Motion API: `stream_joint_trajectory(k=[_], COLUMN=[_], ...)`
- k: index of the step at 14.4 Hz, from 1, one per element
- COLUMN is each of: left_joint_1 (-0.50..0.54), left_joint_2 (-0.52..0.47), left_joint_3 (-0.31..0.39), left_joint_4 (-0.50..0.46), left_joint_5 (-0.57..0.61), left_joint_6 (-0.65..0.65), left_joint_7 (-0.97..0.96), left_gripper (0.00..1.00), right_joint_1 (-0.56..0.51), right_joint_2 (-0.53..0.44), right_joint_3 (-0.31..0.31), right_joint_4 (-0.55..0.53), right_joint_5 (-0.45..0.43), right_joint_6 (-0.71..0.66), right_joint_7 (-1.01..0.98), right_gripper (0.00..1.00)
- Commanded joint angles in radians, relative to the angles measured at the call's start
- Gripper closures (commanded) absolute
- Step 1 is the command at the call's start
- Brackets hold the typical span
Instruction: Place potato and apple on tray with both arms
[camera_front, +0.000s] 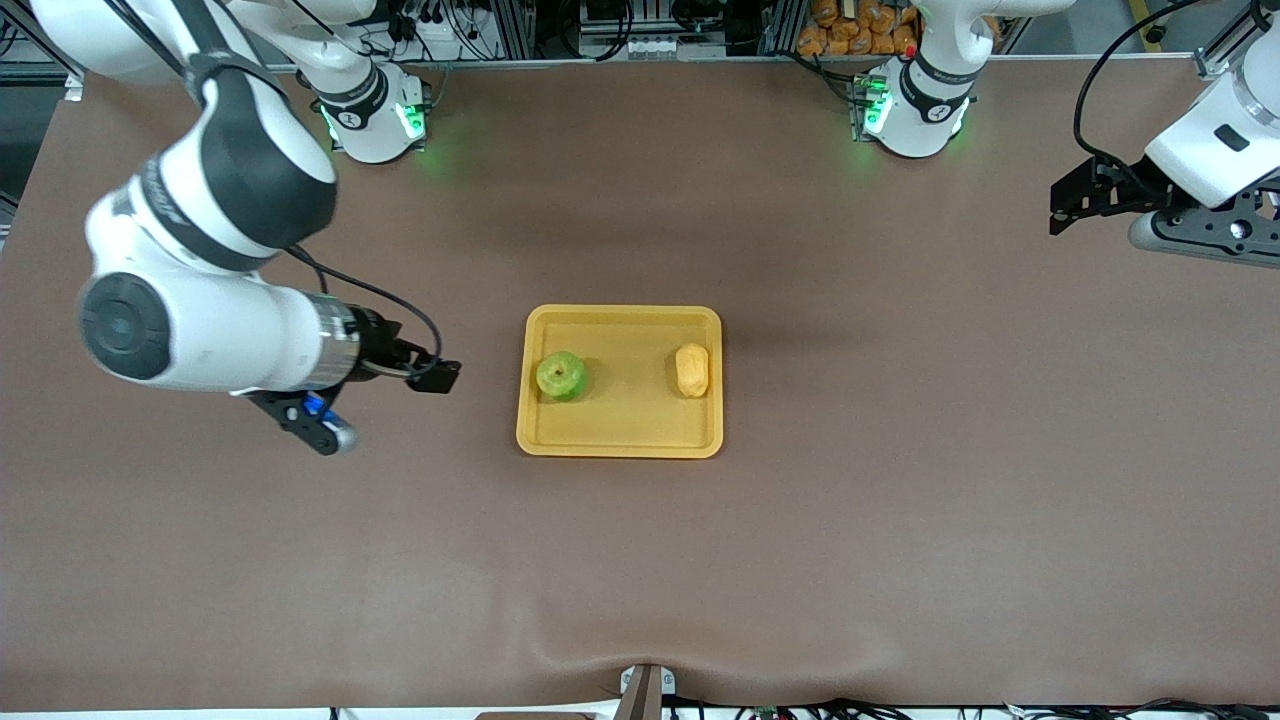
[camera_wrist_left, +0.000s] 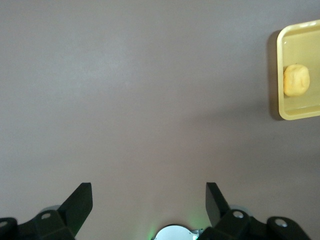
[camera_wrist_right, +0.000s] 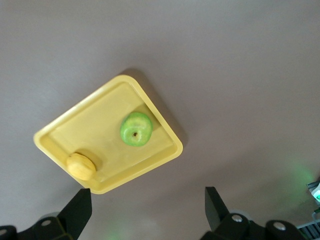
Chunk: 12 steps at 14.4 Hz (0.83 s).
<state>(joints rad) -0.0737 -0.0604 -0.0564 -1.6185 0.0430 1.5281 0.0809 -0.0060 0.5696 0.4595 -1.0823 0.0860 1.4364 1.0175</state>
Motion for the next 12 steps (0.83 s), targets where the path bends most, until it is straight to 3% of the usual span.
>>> stream_joint_trajectory(k=[1,4,7,10,12], left_joint_1=[0.011,0.057,0.060,0.061,0.061], left_joint_2=[-0.022,-0.027,-0.022,-0.025,-0.024], left_joint_3=[-0.005,-0.062,-0.069,-0.068,-0.066], left_joint_4=[-0.015,-0.009,-0.006,-0.004,-0.004], left_joint_5=[-0.014,-0.014,-0.014,-0.014,-0.014], left_joint_6=[-0.017,-0.039,-0.055,-0.063,-0.063], left_joint_7=[-0.006,-0.010,-0.052,-0.055,-0.058], left_gripper=[0.00,0.00,0.00,0.00,0.00], right_joint_1=[-0.020,-0.032,-0.025,-0.020,-0.017], right_joint_2=[-0.046,-0.088,-0.128,-0.175,-0.186], right_joint_3=[0.004,0.001,-0.062,-0.128,-0.140], right_joint_4=[0.004,0.004,0.002,-0.002,-0.002], right_joint_5=[-0.008,-0.012,-0.014,-0.072,-0.101], right_joint_6=[-0.019,-0.031,-0.088,-0.169,-0.208], right_joint_7=[0.015,0.012,0.001,-0.178,-0.313], right_gripper=[0.00,0.00,0.00,0.00,0.00])
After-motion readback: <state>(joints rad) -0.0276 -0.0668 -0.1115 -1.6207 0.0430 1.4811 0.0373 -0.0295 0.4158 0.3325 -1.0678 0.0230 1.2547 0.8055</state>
